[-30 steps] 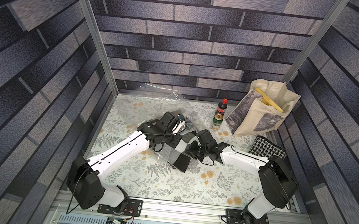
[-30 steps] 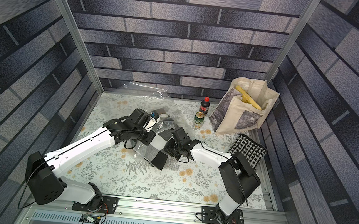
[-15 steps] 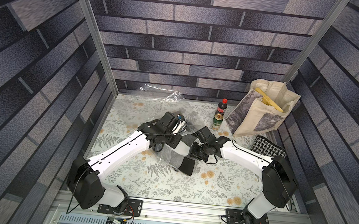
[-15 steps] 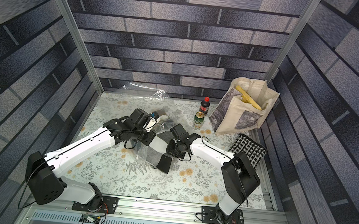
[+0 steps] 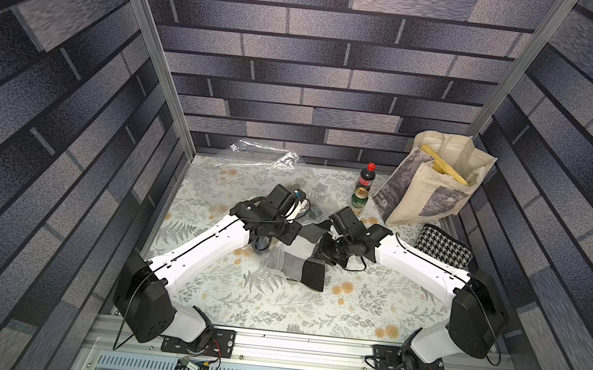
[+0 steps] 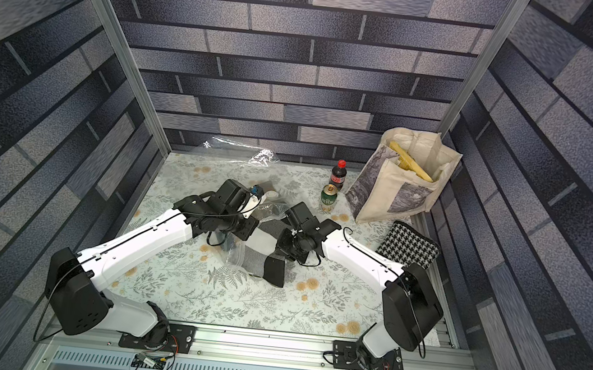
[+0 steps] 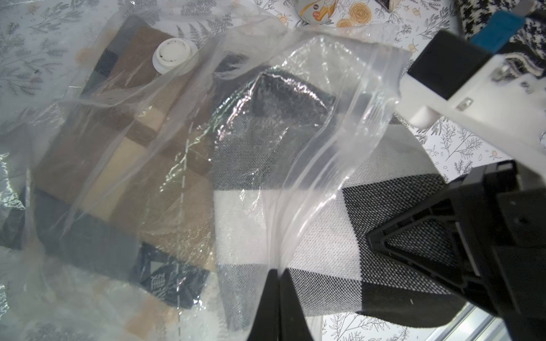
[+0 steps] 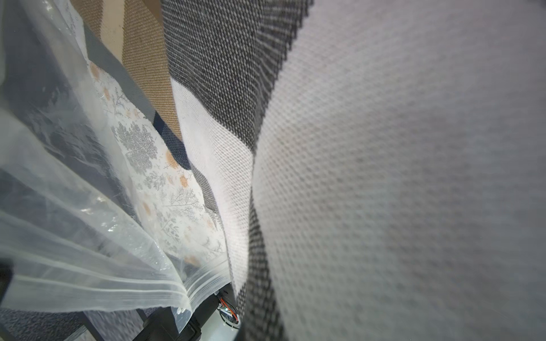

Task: Take the scarf out of the vacuum bag
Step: Take out the scarf from the vacuum bag.

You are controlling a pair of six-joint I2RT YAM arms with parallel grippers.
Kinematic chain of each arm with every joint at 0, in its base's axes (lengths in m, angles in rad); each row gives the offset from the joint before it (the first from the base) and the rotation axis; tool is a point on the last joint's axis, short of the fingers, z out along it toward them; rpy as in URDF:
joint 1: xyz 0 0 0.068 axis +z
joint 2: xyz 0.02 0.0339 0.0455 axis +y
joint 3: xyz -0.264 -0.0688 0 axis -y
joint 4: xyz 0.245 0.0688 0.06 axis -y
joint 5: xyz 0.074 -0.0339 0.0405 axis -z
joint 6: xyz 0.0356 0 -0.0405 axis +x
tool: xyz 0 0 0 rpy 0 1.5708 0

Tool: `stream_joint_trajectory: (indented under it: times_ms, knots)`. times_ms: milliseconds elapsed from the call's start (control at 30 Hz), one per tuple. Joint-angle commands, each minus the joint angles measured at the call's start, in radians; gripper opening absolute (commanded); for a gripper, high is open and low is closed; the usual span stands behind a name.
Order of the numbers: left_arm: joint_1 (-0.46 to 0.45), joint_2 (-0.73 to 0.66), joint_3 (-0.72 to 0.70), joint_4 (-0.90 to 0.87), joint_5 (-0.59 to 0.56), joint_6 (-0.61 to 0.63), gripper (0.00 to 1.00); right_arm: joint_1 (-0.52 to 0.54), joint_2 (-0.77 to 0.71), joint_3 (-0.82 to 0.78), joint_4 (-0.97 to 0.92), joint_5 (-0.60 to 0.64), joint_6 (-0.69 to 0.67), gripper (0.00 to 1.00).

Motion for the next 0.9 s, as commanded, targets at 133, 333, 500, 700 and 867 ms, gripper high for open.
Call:
stream_joint_trajectory:
  times_ms: [133, 333, 500, 700, 867]
  knots:
    - [-0.003, 0.015, 0.038, -0.018, 0.014, -0.009, 0.0, 0.015, -0.02, 0.06, -0.189, -0.065, 0.007, 0.0]
    - [-0.003, 0.021, 0.044, -0.02, 0.014, -0.01, 0.0, 0.015, -0.01, -0.002, -0.28, -0.062, -0.065, 0.0]
    - [-0.004, 0.02, 0.043, -0.02, 0.012, -0.011, 0.0, 0.013, -0.015, -0.055, -0.342, 0.011, -0.118, 0.0]
    - [-0.001, 0.021, 0.046, -0.021, 0.012, -0.013, 0.0, -0.001, 0.002, -0.073, -0.447, 0.178, -0.186, 0.0]
    - [-0.001, 0.021, 0.044, -0.026, -0.002, -0.014, 0.0, -0.048, -0.016, -0.177, -0.429, 0.184, -0.199, 0.0]
